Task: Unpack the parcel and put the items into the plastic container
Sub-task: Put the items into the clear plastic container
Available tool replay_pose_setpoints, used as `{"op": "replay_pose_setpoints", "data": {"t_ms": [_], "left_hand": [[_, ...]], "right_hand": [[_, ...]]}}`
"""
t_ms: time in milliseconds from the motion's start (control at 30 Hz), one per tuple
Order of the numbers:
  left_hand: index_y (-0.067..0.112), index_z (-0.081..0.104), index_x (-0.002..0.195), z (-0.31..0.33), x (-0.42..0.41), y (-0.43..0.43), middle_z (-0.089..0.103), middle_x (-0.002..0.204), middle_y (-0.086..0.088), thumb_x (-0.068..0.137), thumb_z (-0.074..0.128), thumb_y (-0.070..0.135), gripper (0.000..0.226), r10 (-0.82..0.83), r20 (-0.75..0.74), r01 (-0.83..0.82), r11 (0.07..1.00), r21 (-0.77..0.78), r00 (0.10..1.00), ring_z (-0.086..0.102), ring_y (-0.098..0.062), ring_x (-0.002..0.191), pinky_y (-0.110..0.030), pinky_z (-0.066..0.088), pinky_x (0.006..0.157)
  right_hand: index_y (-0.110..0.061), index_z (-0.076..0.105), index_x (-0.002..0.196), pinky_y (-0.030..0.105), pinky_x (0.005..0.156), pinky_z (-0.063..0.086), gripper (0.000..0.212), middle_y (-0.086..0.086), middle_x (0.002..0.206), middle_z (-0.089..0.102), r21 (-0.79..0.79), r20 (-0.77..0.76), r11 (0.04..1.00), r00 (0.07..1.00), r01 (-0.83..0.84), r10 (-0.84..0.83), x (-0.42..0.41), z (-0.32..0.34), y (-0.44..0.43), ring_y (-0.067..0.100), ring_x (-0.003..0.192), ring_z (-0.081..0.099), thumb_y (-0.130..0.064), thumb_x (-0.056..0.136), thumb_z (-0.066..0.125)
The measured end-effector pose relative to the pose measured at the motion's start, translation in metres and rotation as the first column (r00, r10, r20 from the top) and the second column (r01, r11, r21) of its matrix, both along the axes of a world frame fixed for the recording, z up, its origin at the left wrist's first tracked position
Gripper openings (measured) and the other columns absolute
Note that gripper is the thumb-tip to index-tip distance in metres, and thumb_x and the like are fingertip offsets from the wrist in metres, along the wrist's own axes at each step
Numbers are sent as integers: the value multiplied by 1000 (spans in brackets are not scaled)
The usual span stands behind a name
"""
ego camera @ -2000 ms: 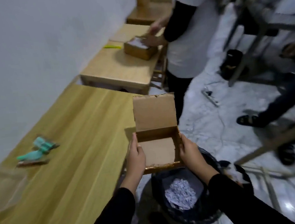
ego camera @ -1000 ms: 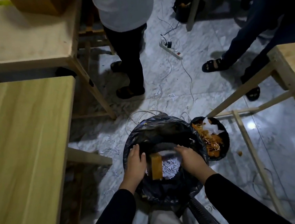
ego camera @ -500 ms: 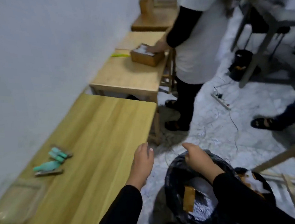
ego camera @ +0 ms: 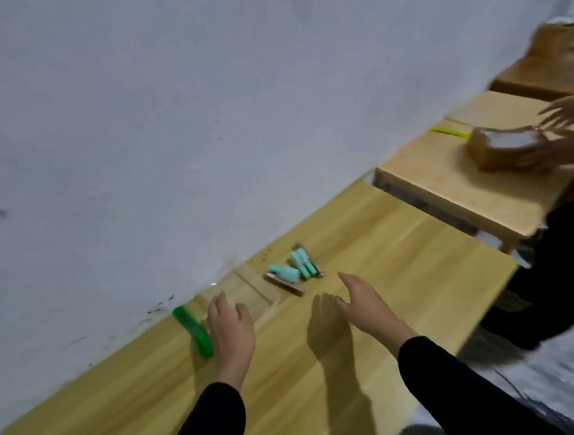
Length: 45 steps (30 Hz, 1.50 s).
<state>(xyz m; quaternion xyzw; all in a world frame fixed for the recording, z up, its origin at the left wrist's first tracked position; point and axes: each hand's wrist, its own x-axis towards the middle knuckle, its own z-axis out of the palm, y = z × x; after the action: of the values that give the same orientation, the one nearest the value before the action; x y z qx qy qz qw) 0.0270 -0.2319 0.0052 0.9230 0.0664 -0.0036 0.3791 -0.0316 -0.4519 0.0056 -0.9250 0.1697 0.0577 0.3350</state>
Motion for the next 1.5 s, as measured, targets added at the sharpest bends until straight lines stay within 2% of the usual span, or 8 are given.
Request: {"op": "replay_pose_setpoints", "data": {"t_ms": [400, 533, 600, 667, 900, 1100, 1300, 1500], "left_hand": [[14, 9, 150, -61, 34, 7, 30, 150, -21, 99, 33, 32, 59, 279, -210, -314, 937, -156, 937, 37, -37, 133, -42, 35, 109], [9, 16, 148, -64, 41, -1, 28, 151, -4, 101, 32, 18, 51, 292, -175, -326, 921, -212, 940, 32, -20, 137, -7, 19, 97], [10, 18, 148, -61, 44, -4, 40, 129, 9, 101, 31, 14, 49, 280, -161, -314, 914, -257, 946, 53, -7, 107, 2, 27, 76], [11, 19, 148, -62, 48, -4, 42, 113, 19, 101, 31, 12, 49, 273, -150, -306, 906, -292, 950, 42, 14, 85, 5, 31, 66], [14, 22, 147, -78, 53, 1, 39, 145, -1, 100, 32, 12, 48, 274, -110, -296, 896, -330, 955, 30, 3, 120, 2, 22, 89], [12, 20, 147, -73, 51, -5, 35, 123, 9, 100, 32, 9, 49, 236, -106, -258, 896, -361, 966, 36, 37, 69, 10, 29, 63], [22, 18, 149, -82, 54, -2, 56, 93, 8, 100, 32, 16, 51, 269, -82, -281, 909, -307, 960, 46, -23, 54, -28, 41, 51], [23, 18, 148, -82, 54, -3, 30, 72, 22, 100, 32, 14, 51, 267, -72, -276, 913, -301, 961, 39, -19, 55, -29, 37, 51]], "right_hand": [[-7, -4, 147, 41, 119, 5, 122, 14, 158, -1, -207, -65, 945, 967, -253, 244, 125, -62, 26, 29, 146, 1, -71, 66, 61], [-8, -3, 147, 42, 119, 8, 117, 12, 158, 0, -311, -53, 919, 970, -240, 236, 139, -74, 30, 28, 146, 2, -73, 69, 55], [-9, -1, 147, 42, 118, 13, 113, 13, 158, 4, -336, -48, 915, 974, -226, 223, 145, -77, 31, 29, 145, 7, -73, 70, 53], [-11, 2, 147, 42, 115, 20, 109, 14, 156, 11, -328, -41, 922, 979, -204, 202, 151, -79, 31, 32, 143, 15, -71, 72, 54], [-16, 22, 141, 45, 105, 32, 87, 17, 146, 28, -348, -49, 918, 981, -191, 186, 167, -77, 29, 37, 129, 33, -58, 75, 60], [-16, 28, 139, 46, 103, 34, 84, 16, 144, 31, -353, -63, 918, 983, -183, 172, 168, -75, 28, 37, 127, 35, -55, 73, 63], [-16, 33, 136, 45, 100, 35, 84, 15, 140, 36, -335, -32, 927, 985, -168, 167, 162, -75, 26, 34, 123, 40, -53, 69, 67], [-17, 35, 134, 44, 101, 35, 85, 14, 139, 38, -314, -41, 936, 987, -159, 154, 158, -72, 25, 33, 122, 41, -53, 66, 69]]}}
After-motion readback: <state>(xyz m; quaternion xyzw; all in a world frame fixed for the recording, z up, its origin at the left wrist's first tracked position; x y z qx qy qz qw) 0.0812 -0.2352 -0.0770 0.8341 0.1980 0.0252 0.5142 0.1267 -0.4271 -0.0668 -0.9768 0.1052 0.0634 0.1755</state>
